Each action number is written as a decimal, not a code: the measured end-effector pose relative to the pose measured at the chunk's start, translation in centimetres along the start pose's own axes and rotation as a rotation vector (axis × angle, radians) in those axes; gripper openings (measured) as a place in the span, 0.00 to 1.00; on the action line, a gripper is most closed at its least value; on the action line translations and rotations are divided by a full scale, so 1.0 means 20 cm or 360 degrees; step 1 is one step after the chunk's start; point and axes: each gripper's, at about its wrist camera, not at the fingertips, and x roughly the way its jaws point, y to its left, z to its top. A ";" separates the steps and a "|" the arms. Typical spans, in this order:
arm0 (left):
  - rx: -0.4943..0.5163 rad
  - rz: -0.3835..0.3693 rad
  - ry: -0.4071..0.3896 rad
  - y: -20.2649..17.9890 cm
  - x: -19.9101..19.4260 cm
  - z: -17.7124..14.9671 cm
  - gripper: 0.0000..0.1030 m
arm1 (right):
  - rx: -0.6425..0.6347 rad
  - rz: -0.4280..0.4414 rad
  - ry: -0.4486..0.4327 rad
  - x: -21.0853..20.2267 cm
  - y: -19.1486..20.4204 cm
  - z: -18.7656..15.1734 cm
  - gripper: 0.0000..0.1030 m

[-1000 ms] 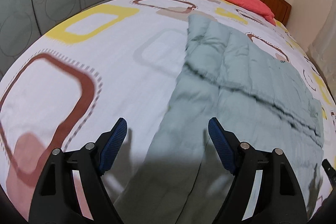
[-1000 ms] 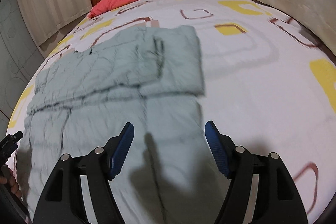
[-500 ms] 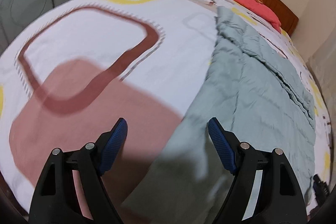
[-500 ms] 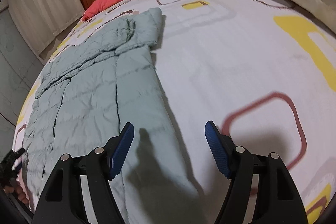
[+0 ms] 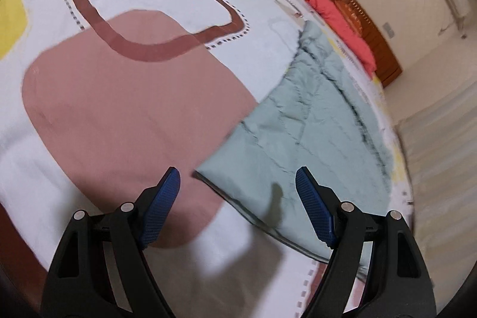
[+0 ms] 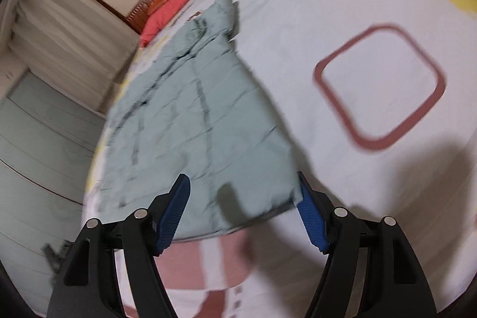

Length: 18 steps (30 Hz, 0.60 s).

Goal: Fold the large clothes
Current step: 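Grasp the folded jacket edge with the left gripper while the right gripper grasps beside it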

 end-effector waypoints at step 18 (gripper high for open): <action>0.0030 -0.0135 0.0008 -0.09 0.11 -0.06 0.68 | 0.0199 0.0242 -0.0061 0.09 0.03 -0.01 0.68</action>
